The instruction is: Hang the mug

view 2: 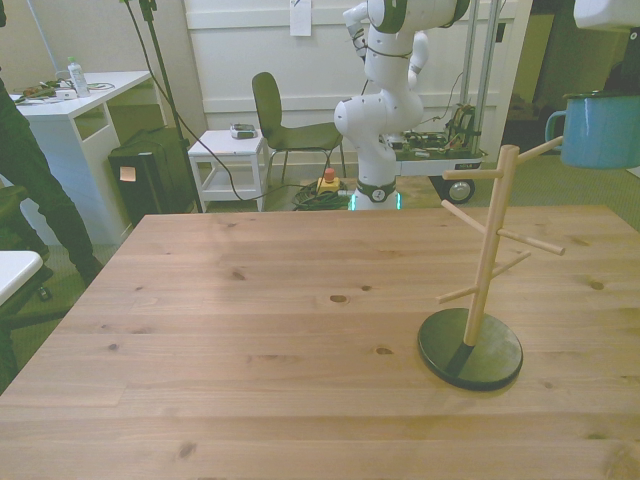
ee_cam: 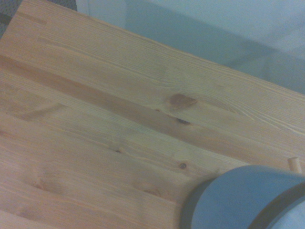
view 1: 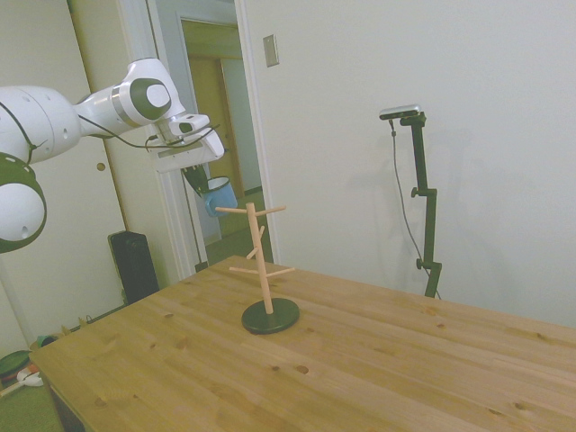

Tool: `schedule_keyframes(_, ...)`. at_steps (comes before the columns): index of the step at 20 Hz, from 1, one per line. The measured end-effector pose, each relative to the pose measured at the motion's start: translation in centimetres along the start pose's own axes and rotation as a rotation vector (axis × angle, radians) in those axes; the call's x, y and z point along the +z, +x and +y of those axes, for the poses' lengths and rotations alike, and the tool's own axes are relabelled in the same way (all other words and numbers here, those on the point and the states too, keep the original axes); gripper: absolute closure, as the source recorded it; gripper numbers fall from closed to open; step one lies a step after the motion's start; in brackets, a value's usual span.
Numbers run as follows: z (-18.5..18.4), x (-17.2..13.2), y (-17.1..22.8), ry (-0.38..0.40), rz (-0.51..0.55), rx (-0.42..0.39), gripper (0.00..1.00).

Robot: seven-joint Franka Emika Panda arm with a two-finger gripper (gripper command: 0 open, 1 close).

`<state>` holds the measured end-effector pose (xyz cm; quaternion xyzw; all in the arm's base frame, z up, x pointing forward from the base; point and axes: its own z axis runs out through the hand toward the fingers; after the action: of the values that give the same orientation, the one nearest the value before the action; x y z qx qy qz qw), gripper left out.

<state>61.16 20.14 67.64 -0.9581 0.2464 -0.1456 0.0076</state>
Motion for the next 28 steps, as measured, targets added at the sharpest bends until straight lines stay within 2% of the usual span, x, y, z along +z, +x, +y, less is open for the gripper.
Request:
schedule_keyframes(9,0.7,0.7,1.4,-0.005,-0.005,0.011,1.00)
schedule_keyframes(19,1.2,1.8,4.7,-0.016,-0.031,0.025,1.00)
schedule_keyframes(28,0.7,3.5,5.9,-0.019,-0.040,0.033,1.00)
